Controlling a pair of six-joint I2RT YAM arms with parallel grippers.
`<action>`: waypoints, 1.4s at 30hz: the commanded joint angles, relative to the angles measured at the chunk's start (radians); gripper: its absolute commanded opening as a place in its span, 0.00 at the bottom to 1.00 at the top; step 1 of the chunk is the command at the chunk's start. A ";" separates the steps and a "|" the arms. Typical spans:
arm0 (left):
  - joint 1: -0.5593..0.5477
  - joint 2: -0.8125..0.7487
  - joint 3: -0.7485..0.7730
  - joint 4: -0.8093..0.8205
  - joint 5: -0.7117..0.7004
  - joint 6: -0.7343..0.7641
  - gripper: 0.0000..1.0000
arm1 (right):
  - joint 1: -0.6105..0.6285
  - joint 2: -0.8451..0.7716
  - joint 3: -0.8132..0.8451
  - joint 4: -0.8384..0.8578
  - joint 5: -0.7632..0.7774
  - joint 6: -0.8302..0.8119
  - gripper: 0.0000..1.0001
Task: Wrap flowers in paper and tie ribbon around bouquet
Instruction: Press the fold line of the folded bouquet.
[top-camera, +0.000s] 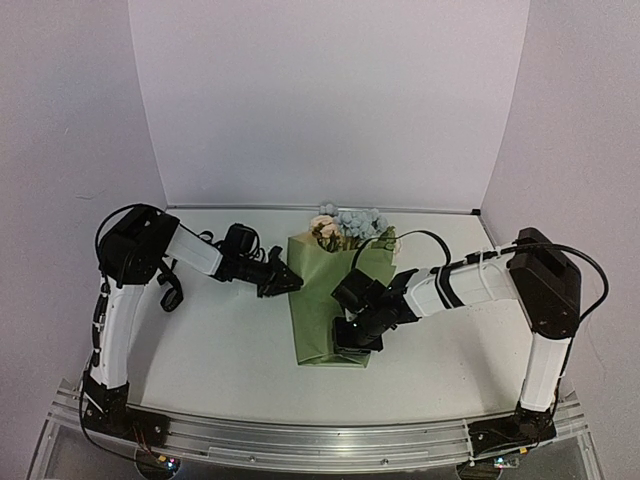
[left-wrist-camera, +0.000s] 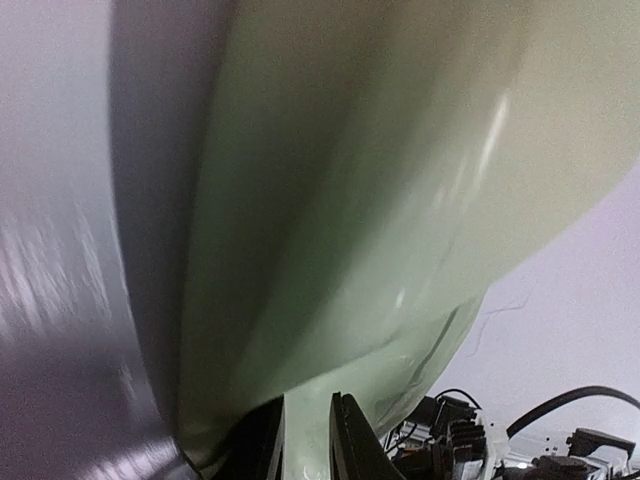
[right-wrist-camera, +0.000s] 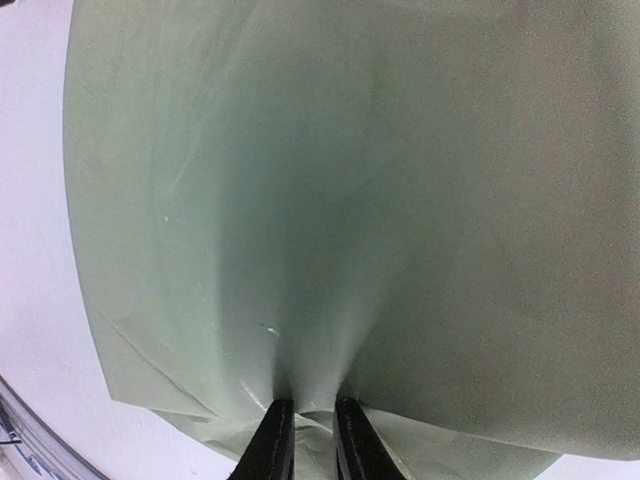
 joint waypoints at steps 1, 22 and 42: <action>0.046 0.058 0.119 -0.053 -0.048 -0.014 0.17 | 0.005 0.047 -0.051 -0.074 0.010 -0.016 0.15; 0.165 0.221 0.627 -0.280 -0.016 0.065 0.22 | -0.003 0.050 -0.039 -0.073 0.012 -0.017 0.15; -0.253 -0.363 -0.277 -0.092 0.031 0.089 0.14 | -0.015 -0.171 -0.058 -0.035 0.025 0.054 0.18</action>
